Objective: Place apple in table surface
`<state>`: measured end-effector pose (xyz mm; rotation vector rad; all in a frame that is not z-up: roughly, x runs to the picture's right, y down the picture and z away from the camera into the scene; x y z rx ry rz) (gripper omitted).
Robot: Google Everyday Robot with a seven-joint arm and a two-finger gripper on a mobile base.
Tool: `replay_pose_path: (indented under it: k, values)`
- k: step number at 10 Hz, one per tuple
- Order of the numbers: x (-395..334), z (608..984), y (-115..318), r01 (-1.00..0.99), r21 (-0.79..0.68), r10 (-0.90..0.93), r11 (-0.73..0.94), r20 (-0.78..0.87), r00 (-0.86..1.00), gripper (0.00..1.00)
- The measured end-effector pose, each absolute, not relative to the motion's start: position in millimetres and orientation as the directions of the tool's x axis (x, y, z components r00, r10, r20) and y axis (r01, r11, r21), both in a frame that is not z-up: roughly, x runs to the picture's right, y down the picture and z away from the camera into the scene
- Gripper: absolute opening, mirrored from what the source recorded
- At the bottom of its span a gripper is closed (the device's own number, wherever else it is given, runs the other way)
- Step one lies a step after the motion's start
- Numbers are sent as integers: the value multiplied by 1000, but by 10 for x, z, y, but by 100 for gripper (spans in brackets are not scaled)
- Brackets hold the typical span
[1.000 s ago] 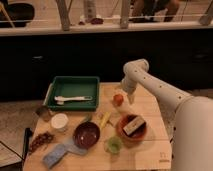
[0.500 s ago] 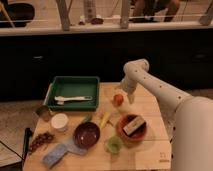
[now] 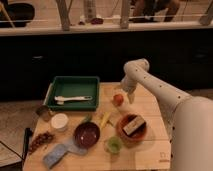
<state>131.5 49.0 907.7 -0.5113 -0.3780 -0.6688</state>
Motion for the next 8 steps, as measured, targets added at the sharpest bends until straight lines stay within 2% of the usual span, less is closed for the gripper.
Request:
replay_pose_path:
  k: [8]
  values:
    - [1294, 9117, 497, 696, -308, -505, 649, 511, 696, 80]
